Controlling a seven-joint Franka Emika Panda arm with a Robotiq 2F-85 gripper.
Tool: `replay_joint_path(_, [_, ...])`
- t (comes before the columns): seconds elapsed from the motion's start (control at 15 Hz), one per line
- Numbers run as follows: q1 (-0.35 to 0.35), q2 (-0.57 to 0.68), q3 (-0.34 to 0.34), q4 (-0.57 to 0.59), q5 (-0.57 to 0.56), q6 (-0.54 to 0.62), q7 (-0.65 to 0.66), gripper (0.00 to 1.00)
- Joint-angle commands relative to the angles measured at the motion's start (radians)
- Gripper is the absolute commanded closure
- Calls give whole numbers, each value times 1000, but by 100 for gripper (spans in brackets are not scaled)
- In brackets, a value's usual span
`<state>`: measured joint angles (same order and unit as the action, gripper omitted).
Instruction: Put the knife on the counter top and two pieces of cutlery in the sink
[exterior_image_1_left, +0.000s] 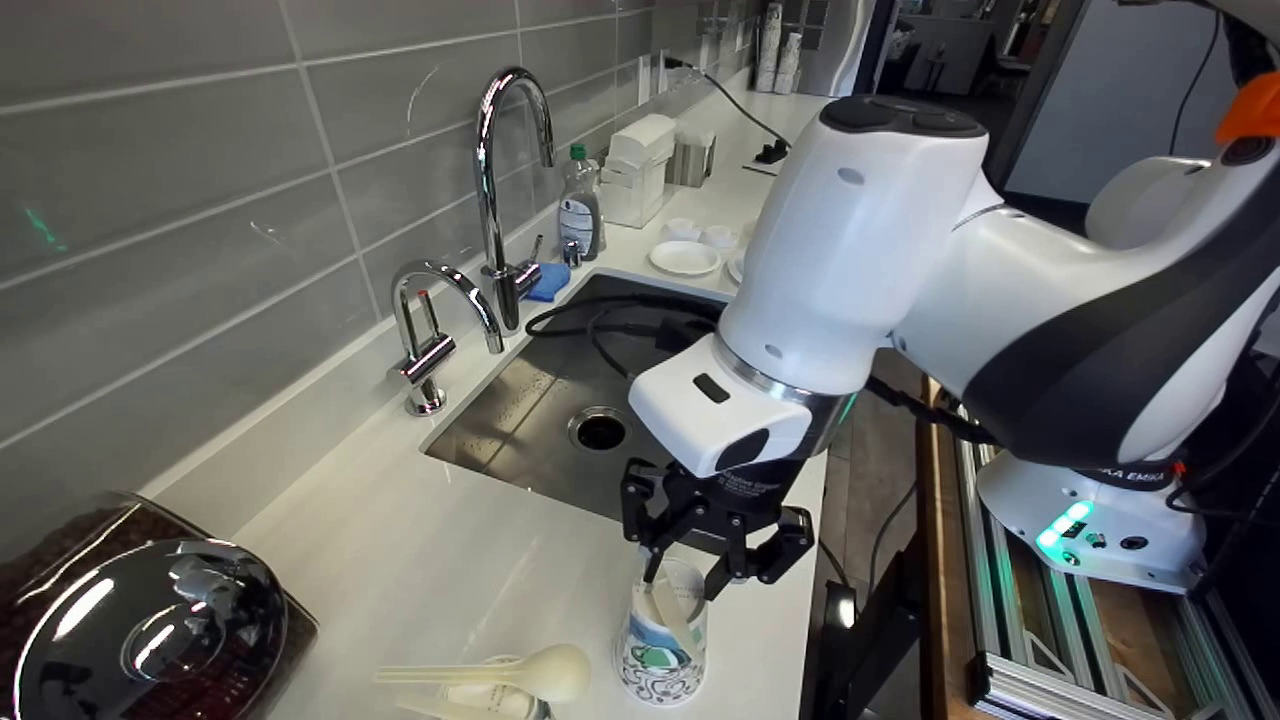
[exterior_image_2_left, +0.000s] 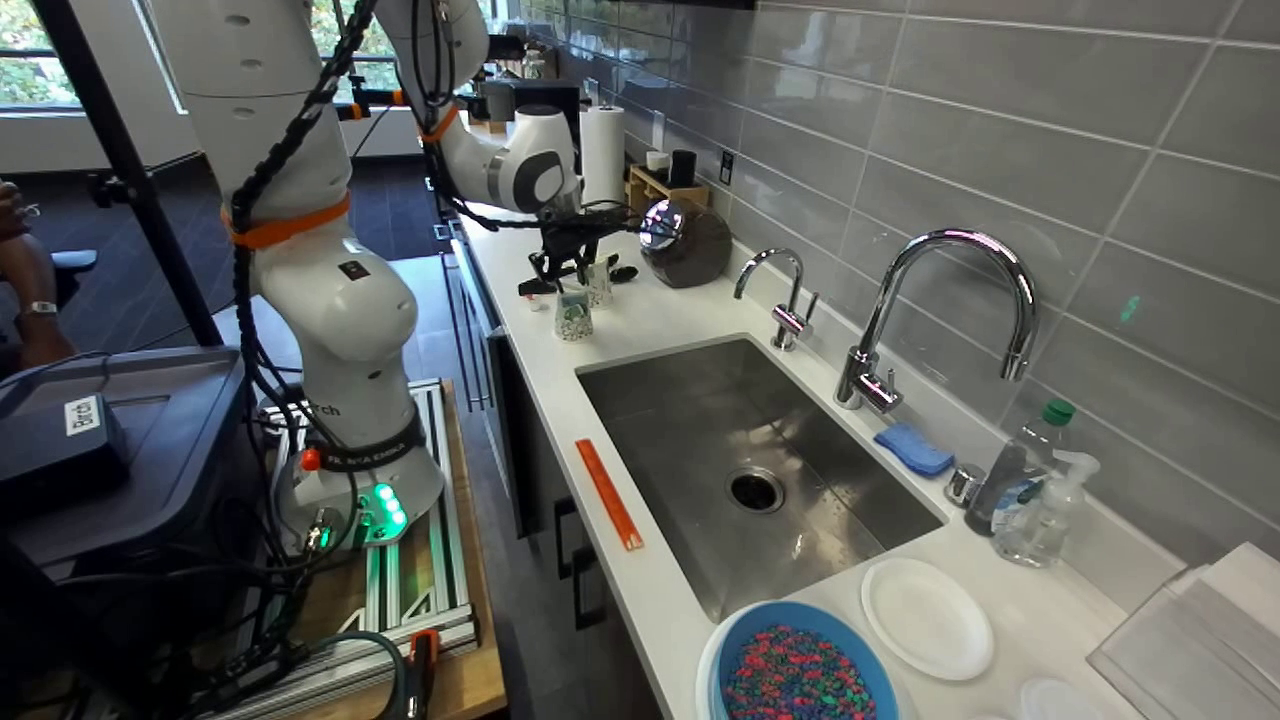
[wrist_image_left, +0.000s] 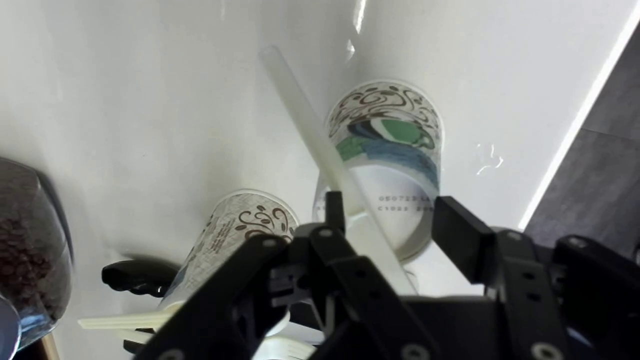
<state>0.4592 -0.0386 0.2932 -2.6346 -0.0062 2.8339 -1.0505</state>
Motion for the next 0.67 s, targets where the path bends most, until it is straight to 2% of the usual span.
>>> replay_joint_path(0.0, [-26, 13, 20, 19, -17, -38, -13, 45])
replay_joint_path(0.13, [-29, 12, 22, 22, -16, -41, -15, 41])
replay_joint_path(0.2, [-31, 10, 23, 22, -18, -44, -15, 30])
replay_joint_path(0.33, [-35, 2, 23, 24, -23, -51, -14, 29])
replay_joint_path(0.47, [-38, 0, 22, 27, -24, -58, -17, 22])
replay_joint_path(0.6, [-41, 2, 22, 34, -26, -62, -22, 26])
